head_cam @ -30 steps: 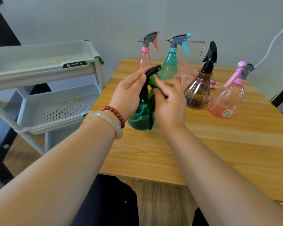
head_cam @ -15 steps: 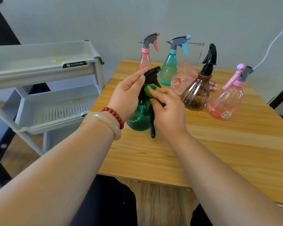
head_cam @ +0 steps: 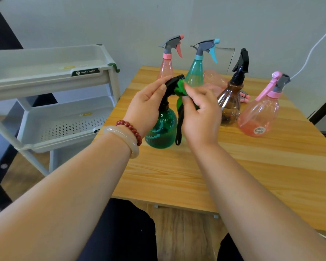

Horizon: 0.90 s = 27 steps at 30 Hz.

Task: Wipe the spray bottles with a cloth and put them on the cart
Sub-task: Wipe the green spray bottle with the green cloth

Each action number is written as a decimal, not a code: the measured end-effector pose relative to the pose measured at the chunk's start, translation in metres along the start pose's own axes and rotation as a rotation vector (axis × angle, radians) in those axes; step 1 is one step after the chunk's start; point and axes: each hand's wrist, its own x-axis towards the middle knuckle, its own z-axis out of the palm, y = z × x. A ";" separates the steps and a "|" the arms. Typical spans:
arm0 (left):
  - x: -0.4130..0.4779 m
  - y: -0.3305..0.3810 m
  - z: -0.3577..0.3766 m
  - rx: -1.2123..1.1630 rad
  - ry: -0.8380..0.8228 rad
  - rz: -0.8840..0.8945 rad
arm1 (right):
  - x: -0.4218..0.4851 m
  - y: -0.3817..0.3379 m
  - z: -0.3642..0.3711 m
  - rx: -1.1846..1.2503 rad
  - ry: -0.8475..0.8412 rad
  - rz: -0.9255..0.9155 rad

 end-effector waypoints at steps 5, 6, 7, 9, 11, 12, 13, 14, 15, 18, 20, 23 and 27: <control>0.000 -0.001 -0.006 0.005 -0.012 -0.005 | -0.022 0.004 0.007 -0.020 -0.245 -0.115; -0.001 0.000 -0.006 0.020 -0.016 0.001 | -0.024 0.007 0.002 -0.028 -0.287 -0.121; -0.001 0.000 -0.006 0.026 -0.013 0.002 | -0.023 0.007 -0.003 -0.037 -0.308 -0.129; -0.001 0.001 -0.005 0.012 -0.004 -0.010 | -0.013 0.006 -0.008 -0.044 -0.250 -0.157; -0.001 0.002 -0.005 -0.003 -0.005 -0.022 | -0.004 0.000 -0.005 -0.066 -0.150 -0.205; -0.002 0.001 -0.006 -0.010 -0.009 -0.026 | -0.004 -0.001 -0.001 -0.074 -0.141 -0.220; -0.002 0.000 -0.007 -0.017 -0.013 -0.029 | -0.007 -0.001 0.002 -0.067 -0.167 -0.216; -0.002 -0.001 -0.008 -0.019 -0.022 -0.032 | -0.012 0.000 0.004 -0.055 -0.209 -0.199; -0.003 0.000 -0.009 -0.018 -0.041 -0.034 | -0.017 0.004 0.004 -0.049 -0.249 -0.185; 0.000 0.001 -0.015 -0.003 -0.107 -0.048 | -0.024 0.015 -0.005 -0.093 -0.329 -0.178; 0.000 -0.001 -0.020 -0.018 -0.112 -0.073 | -0.019 0.013 -0.011 -0.097 -0.304 -0.195; -0.007 -0.007 -0.021 0.016 -0.081 -0.136 | -0.007 0.005 -0.010 -0.108 -0.151 -0.260; -0.013 -0.013 -0.015 0.036 -0.082 -0.191 | -0.016 0.008 0.006 -0.121 -0.202 -0.299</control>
